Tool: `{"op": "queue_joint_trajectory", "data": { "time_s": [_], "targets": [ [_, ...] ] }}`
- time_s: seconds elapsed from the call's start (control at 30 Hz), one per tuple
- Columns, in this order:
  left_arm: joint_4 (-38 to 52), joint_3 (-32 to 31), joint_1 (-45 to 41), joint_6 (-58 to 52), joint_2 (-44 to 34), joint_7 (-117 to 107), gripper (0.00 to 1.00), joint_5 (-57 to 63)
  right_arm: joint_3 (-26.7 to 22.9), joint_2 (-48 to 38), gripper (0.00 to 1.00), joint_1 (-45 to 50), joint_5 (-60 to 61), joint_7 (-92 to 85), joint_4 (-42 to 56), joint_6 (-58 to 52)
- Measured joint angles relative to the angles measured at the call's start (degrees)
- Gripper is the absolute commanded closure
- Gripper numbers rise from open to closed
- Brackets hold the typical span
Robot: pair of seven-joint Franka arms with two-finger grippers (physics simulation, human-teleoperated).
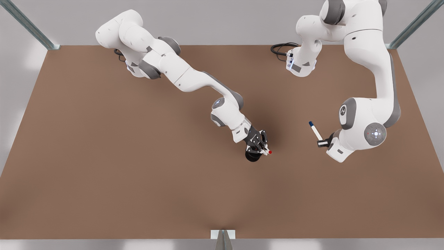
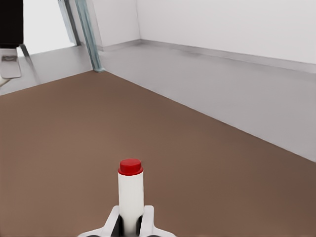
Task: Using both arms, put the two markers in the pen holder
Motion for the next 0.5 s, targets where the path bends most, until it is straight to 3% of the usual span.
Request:
{"op": "queue_joint_trajectory", "data": {
  "time_s": [0.03, 0.07, 0.23, 0.33, 0.4, 0.5],
  "targets": [
    [0.01, -0.01, 0.00, -0.33, 0.01, 0.04, 0.79, -0.03, -0.01, 0.01, 0.31, 0.00, -0.22, -0.02, -0.42, 0.51],
    [0.01, -0.01, 0.00, -0.61, 0.05, 0.08, 0.79, -0.24, 0.01, 0.03, 0.00, 0.01, -0.51, -0.04, -0.73, 0.99],
    [0.02, -0.02, -0.09, -1.47, 0.11, 0.22, 0.79, -1.02, 0.40, -2.14, 0.00, -1.18, -1.20, -0.10, -3.31, 1.82],
    [1.63, -0.94, -0.19, -1.75, 0.11, 0.35, 0.79, -1.23, 0.42, -25.53, 0.00, -10.20, -1.35, 0.07, -19.21, -7.17],
    [5.67, -2.09, -0.29, -1.85, 0.95, 0.81, 0.79, -3.15, 0.37, -39.97, 0.00, -19.84, -2.44, 0.21, -22.25, -20.97],
    [12.73, -4.82, -0.44, -0.04, 3.23, 2.01, 0.79, -8.74, -2.87, -51.18, 0.00, -30.34, -2.90, 0.74, -23.58, -42.51]
  ]
}}
